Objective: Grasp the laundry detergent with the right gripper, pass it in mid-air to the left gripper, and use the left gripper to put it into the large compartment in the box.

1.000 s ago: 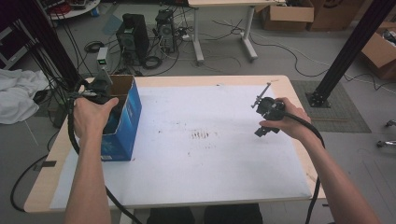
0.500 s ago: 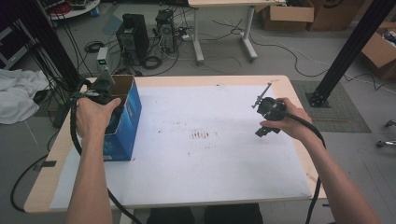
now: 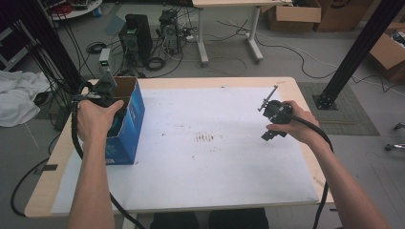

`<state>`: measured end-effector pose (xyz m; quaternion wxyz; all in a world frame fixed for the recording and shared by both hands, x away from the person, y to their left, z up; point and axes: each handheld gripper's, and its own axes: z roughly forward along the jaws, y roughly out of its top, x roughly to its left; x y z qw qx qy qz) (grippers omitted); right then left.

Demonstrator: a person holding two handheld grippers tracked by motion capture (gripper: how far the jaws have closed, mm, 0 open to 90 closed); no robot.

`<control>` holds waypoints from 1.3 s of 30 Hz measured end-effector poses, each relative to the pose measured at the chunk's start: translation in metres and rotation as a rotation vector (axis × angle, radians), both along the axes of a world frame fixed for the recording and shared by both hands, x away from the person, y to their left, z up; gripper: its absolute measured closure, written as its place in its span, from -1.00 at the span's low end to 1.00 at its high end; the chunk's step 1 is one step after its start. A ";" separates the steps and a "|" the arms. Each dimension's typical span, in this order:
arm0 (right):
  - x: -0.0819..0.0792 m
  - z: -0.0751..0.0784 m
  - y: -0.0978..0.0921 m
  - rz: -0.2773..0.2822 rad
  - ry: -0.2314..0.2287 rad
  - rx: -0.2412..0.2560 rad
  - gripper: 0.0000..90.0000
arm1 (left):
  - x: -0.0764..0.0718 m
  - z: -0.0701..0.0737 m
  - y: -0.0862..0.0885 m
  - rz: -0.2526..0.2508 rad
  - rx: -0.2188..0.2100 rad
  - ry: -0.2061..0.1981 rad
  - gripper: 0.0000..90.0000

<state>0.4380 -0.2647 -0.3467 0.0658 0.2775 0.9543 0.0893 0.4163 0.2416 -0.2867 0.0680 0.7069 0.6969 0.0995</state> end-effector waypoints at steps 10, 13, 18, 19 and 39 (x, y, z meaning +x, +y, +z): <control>0.000 -0.001 0.001 0.003 0.004 -0.004 -0.60 | -0.003 0.003 0.002 0.002 -0.009 -0.010 -0.31; 0.000 -0.001 0.002 0.005 0.002 -0.007 -0.61 | -0.004 0.006 0.002 0.002 -0.010 -0.014 -0.31; 0.000 -0.001 0.003 0.004 0.003 -0.008 -0.61 | -0.006 0.015 0.001 0.002 -0.005 -0.033 -0.32; 0.000 -0.001 0.003 0.004 0.004 -0.008 -0.60 | -0.006 0.016 0.001 0.002 -0.005 -0.035 -0.33; -0.001 0.003 0.005 0.006 0.004 -0.008 -0.61 | -0.011 0.059 -0.004 -0.011 0.016 -0.047 -0.59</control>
